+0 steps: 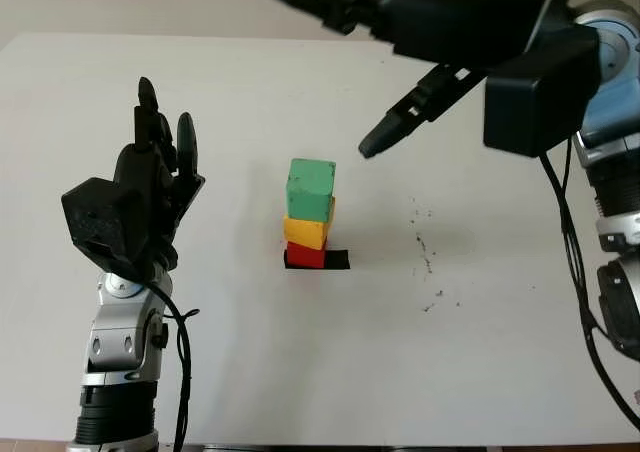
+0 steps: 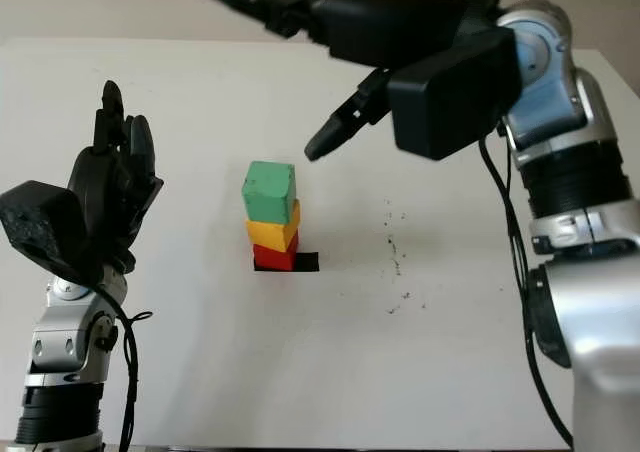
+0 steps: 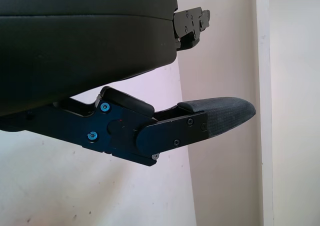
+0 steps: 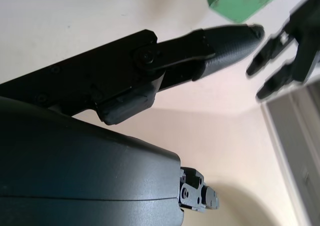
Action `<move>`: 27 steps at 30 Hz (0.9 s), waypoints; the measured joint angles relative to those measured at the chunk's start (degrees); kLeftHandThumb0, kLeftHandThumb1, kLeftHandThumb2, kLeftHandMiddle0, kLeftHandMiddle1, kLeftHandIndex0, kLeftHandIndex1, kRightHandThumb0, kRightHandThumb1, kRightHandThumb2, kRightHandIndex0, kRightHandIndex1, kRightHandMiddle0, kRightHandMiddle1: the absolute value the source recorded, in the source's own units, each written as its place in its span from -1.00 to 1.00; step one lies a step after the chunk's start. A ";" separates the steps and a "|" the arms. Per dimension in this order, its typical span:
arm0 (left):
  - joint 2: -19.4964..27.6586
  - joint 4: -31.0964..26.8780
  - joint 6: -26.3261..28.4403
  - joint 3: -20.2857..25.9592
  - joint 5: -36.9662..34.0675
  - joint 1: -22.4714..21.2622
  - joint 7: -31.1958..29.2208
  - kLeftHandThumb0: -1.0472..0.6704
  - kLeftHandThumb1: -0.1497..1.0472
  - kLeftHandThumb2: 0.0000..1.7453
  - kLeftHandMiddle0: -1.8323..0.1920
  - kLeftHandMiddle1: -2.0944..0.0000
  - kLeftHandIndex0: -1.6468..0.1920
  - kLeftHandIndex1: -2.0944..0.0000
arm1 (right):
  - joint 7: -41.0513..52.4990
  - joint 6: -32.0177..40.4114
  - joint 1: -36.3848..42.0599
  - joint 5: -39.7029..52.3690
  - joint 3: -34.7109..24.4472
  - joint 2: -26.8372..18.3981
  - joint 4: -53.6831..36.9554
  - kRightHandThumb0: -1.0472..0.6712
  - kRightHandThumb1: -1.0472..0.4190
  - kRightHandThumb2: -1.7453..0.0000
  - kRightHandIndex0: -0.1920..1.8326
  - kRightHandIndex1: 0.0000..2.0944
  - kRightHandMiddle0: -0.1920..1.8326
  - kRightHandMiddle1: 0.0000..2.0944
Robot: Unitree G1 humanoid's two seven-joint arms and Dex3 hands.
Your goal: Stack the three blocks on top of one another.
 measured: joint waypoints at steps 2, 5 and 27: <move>0.03 0.12 -0.02 0.17 -0.09 -0.01 -0.12 -0.69 1.00 -0.26 1.00 1.00 1.00 1.00 | -2.19 4.23 4.77 4.38 -3.39 1.31 -0.53 -0.84 -1.00 0.36 -1.00 -1.00 -1.00 -1.00; 0.22 0.33 -0.05 0.45 -0.54 0.00 -0.84 -0.69 1.00 -0.26 1.00 1.00 1.00 1.00 | -6.65 11.42 12.23 5.98 -5.47 3.47 -3.01 -0.80 -1.00 0.28 -1.00 -1.00 -1.00 -1.00; 2.64 0.50 -0.07 0.37 -4.48 1.28 -10.35 -0.70 1.00 -0.22 1.00 1.00 1.00 1.00 | -19.58 38.22 36.66 26.93 -14.65 24.89 -21.05 -0.69 -1.00 0.12 -1.00 -1.00 -1.00 -1.00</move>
